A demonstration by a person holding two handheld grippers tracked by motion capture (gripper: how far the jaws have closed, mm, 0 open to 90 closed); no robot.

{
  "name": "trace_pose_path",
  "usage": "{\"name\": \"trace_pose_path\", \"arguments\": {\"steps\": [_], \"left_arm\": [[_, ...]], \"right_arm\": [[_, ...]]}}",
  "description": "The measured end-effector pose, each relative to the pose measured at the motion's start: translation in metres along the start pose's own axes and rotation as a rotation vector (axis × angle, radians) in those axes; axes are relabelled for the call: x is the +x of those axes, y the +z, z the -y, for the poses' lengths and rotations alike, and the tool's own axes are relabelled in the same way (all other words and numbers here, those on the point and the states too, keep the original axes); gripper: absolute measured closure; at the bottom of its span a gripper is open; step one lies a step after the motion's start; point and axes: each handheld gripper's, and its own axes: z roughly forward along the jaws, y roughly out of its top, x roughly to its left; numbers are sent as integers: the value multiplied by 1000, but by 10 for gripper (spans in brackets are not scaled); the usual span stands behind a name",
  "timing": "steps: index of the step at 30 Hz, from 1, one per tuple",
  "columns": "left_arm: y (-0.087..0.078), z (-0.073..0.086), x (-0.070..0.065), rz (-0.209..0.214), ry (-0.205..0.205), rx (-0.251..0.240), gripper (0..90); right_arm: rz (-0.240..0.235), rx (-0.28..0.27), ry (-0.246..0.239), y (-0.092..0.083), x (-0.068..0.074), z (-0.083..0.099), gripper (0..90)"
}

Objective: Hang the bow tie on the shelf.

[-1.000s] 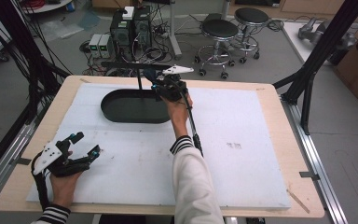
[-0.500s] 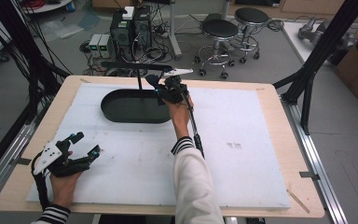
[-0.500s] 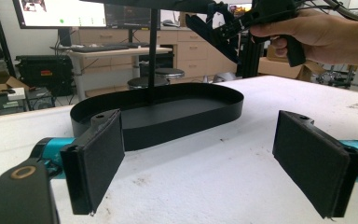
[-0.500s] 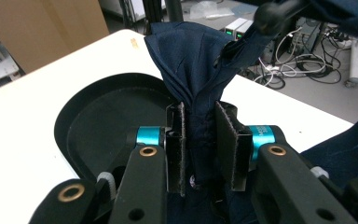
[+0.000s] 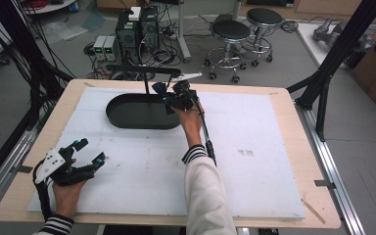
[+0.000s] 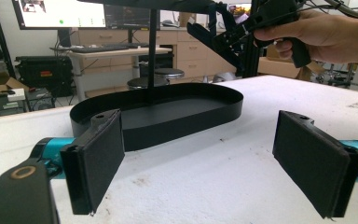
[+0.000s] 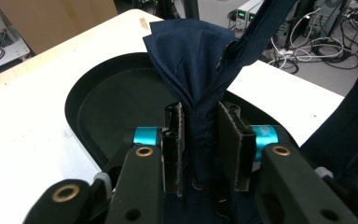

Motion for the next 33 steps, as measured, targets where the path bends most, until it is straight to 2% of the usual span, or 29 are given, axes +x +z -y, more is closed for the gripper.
{"name": "trace_pose_path", "arguments": {"steps": [2,6,8,12,16,22,30,32,33], "left_arm": [[0,0,0,0,0,-1,167],[0,0,0,0,0,0,167],[0,0,0,0,-1,-1,167],[0,0,0,0,0,0,167],[0,0,1,-3,2,4,168],[0,0,0,-1,1,-1,168],[1,0,0,-2,1,5,169],[0,0,0,-1,5,4,168],[0,0,0,-1,6,3,168]], "right_arm": [[2,11,-2,0,0,0,615],[-11,13,-3,-2,1,-1,610],[-10,14,-6,-3,2,-1,577],[3,18,-31,-8,6,-4,421],[12,3,-31,-14,7,-6,375],[37,-45,-44,-34,8,-12,321],[-28,-101,-44,-70,11,-16,281],[-49,-129,-45,-83,14,-17,280],[-46,-165,-56,-90,17,-15,280]]}}
